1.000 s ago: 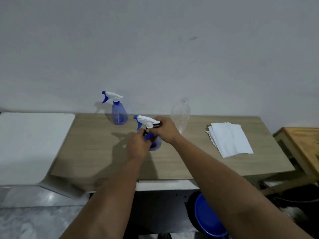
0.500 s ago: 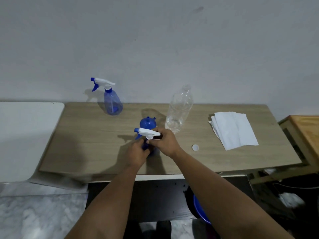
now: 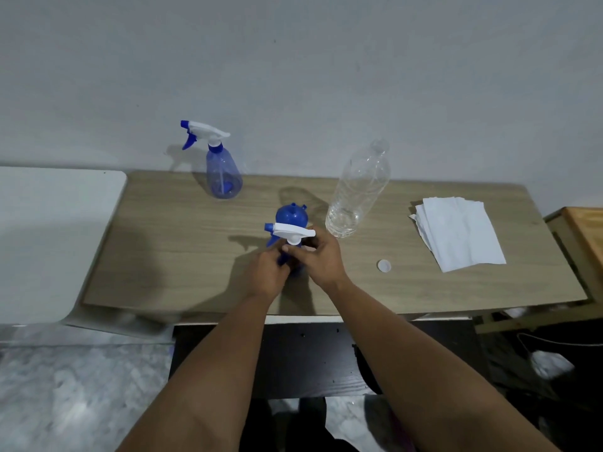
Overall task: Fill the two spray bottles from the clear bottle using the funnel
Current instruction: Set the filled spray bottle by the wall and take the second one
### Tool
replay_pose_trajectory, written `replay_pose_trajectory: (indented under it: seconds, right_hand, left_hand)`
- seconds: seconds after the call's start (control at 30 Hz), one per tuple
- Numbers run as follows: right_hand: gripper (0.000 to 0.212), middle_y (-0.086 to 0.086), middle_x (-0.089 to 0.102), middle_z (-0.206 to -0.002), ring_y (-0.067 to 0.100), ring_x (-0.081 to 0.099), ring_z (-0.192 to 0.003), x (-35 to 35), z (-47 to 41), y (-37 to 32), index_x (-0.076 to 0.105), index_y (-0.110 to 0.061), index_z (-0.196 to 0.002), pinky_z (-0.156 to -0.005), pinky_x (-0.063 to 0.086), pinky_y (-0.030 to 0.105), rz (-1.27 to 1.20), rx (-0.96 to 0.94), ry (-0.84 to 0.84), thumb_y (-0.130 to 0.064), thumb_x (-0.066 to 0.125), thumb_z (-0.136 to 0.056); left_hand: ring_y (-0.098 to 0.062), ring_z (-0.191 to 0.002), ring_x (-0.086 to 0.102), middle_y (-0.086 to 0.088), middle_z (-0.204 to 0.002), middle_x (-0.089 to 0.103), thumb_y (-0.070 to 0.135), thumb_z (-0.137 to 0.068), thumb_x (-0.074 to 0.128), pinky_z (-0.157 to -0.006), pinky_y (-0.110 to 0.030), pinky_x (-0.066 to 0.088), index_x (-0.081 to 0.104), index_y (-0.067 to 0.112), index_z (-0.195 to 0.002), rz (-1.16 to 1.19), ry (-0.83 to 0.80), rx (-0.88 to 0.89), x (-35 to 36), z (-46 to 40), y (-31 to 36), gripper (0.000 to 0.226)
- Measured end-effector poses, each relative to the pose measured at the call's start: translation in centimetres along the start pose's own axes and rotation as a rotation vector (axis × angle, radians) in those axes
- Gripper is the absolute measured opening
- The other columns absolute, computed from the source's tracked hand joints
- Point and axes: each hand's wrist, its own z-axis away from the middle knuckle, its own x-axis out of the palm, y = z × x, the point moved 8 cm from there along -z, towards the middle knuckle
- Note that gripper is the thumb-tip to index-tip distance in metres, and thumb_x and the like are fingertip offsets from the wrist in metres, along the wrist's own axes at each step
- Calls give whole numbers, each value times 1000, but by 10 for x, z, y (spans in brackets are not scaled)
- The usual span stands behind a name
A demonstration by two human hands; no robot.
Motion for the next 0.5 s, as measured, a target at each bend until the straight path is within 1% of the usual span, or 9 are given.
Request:
replay_pose_trajectory:
  seconds: [0.07, 0.1, 0.17, 0.23, 0.27, 0.33, 0.37, 0.43, 0.5]
  right_hand:
    - [31, 7, 79, -101, 23, 75, -101, 1, 0, 0, 76, -13, -110, -94, 59, 47, -1, -22, -31, -5, 83, -81]
    - [30, 8, 79, -104, 24, 74, -103, 3, 1, 0, 76, -13, -112, -96, 58, 49, 9, -24, -57, -6, 81, -83]
    - [34, 8, 77, -109, 22, 73, -106, 6, 1, -2, 73, -12, -116, -98, 57, 43, 40, -20, -88, -8, 81, -84]
    - [45, 8, 75, -112, 21, 72, -107, 6, 2, -4, 67, -11, -121, -96, 57, 34, 41, -3, -59, -7, 85, -80]
    - [47, 8, 75, -111, 21, 72, -106, 6, 1, -4, 66, -11, -121, -95, 57, 34, 46, -1, -48, -5, 86, -79]
    - [42, 9, 75, -109, 20, 72, -103, 7, -1, -2, 68, -8, -122, -95, 58, 37, 72, 0, -51, 0, 80, -82]
    - [39, 10, 76, -108, 18, 72, -101, 9, -1, 0, 69, -6, -120, -93, 57, 37, 84, 11, -64, 2, 76, -83]
    - [40, 9, 75, -109, 14, 71, -100, 12, 0, 1, 68, -6, -120, -89, 56, 30, 96, 34, -74, 2, 77, -82]
    - [46, 5, 75, -110, 10, 72, -99, 11, 0, 0, 65, -9, -122, -84, 55, 22, 70, 49, -39, 1, 82, -80]
  left_hand:
    - [-31, -86, 66, -12, -94, 72, 17, -90, 63, -66, -27, 35, 67, 17, -119, 30, -11, -9, 2, 0, -6, 29]
    - [-31, -86, 65, -13, -95, 71, 16, -90, 62, -66, -27, 35, 67, 16, -119, 32, -25, -12, 3, -1, -8, 29]
    - [-29, -86, 65, -11, -97, 71, 17, -92, 61, -67, -26, 35, 66, 16, -120, 15, -42, -5, 3, -1, -9, 29]
    - [-29, -86, 64, -11, -96, 71, 19, -92, 62, -66, -27, 34, 66, 14, -116, 4, -45, -17, 2, -1, -9, 25]
    - [-30, -86, 64, -12, -95, 70, 19, -92, 62, -66, -28, 34, 67, 13, -113, 8, -53, -31, 2, -1, -10, 23]
    - [-32, -88, 65, -12, -95, 70, 14, -89, 62, -68, -29, 37, 66, 12, -112, 51, -72, -48, 4, -2, -11, 23]
    - [-32, -88, 65, -11, -95, 70, 13, -89, 62, -69, -30, 39, 66, 13, -111, 67, -83, -53, 5, -2, -11, 22]
    - [-26, -83, 63, -7, -91, 68, 14, -90, 62, -68, -31, 40, 66, 13, -106, 70, -91, -55, 5, -3, -11, 17]
    - [-23, -79, 59, -6, -89, 66, 14, -92, 61, -68, -28, 36, 66, 10, -106, 50, -88, -65, 2, -2, -9, 16]
